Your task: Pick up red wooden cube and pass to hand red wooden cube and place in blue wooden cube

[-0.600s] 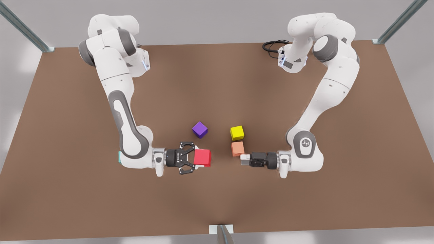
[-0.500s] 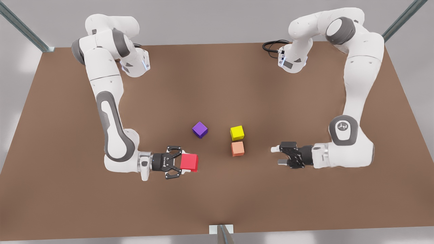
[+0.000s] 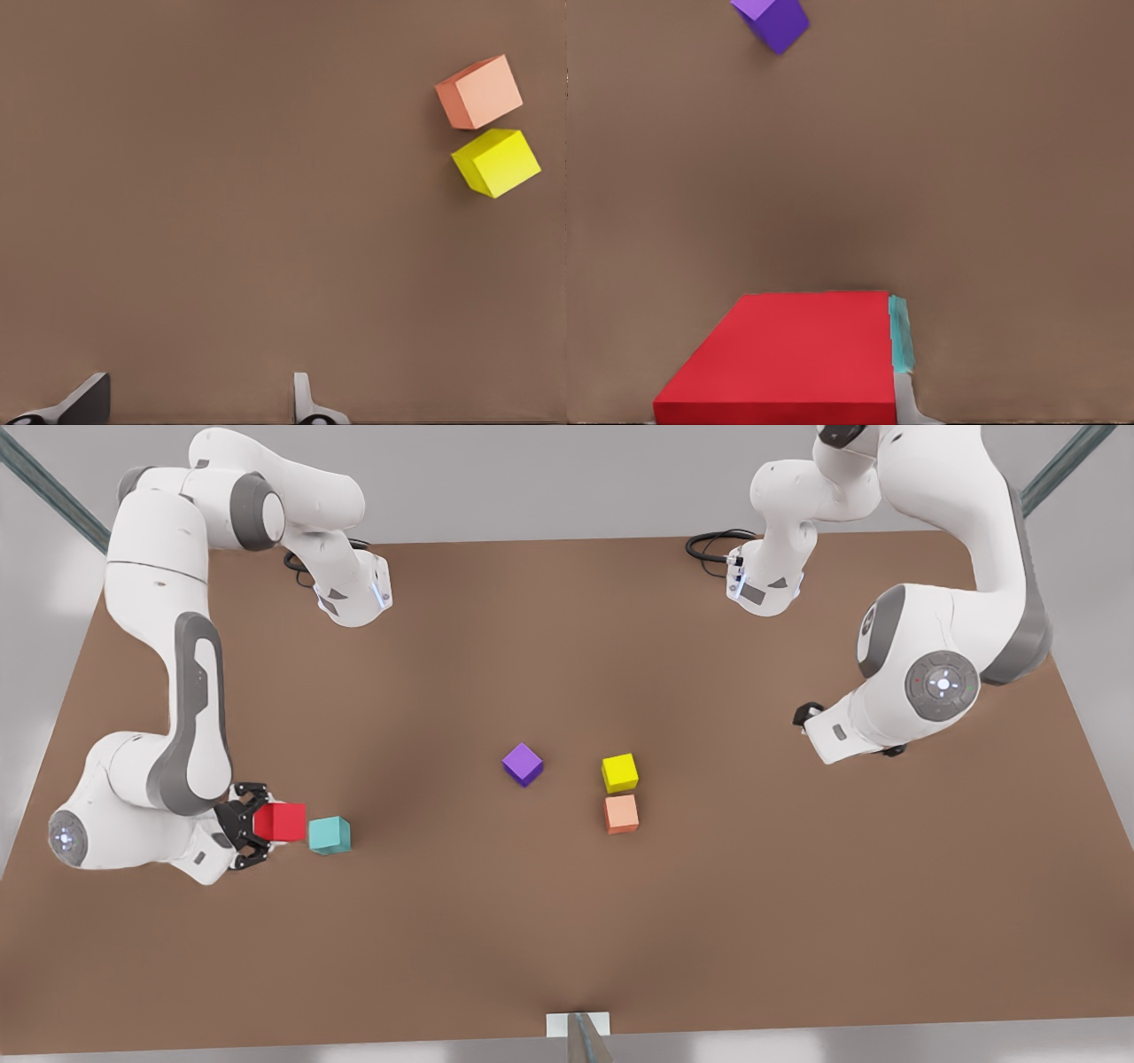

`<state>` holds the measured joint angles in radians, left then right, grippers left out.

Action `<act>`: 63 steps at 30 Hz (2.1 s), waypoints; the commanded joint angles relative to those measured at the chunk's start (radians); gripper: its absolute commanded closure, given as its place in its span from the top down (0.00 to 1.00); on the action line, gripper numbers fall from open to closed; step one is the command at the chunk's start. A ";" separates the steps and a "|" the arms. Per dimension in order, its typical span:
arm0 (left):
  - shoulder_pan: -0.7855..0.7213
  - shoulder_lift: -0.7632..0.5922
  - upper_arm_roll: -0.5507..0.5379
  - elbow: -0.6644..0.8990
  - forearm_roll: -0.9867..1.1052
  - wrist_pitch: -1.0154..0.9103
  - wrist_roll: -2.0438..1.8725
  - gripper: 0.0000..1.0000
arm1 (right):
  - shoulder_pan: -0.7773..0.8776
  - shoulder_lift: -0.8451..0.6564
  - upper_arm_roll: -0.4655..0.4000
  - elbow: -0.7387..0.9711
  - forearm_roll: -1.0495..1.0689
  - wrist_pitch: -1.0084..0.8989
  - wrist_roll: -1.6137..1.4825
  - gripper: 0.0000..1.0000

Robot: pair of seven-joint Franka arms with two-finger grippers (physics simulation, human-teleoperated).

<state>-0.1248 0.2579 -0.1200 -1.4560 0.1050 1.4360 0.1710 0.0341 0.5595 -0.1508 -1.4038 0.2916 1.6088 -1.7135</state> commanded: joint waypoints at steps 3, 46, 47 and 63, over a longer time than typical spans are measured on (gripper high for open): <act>0.010 0.012 -0.006 0.000 -0.013 -0.080 -0.235 1.00 | 0.047 -0.039 -0.001 -0.104 -0.141 0.055 0.594 0.62; 0.024 0.063 -0.004 -0.003 -0.028 -0.043 -0.232 1.00 | 0.135 -0.061 -0.003 -0.446 -0.127 0.574 0.799 1.00; 0.024 0.063 -0.004 -0.003 -0.028 -0.043 -0.234 1.00 | 0.136 -0.059 -0.003 -0.446 -0.123 0.574 0.799 1.00; 0.025 0.080 -0.004 -0.001 -0.027 -0.042 -0.235 1.00 | 0.144 -0.043 -0.003 -0.440 -0.112 0.577 0.799 1.00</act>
<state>-0.0997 0.3363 -0.1240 -1.4577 0.0766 1.3935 -0.0566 0.1772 0.5165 -0.1528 -1.8450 0.1109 2.2378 -0.7706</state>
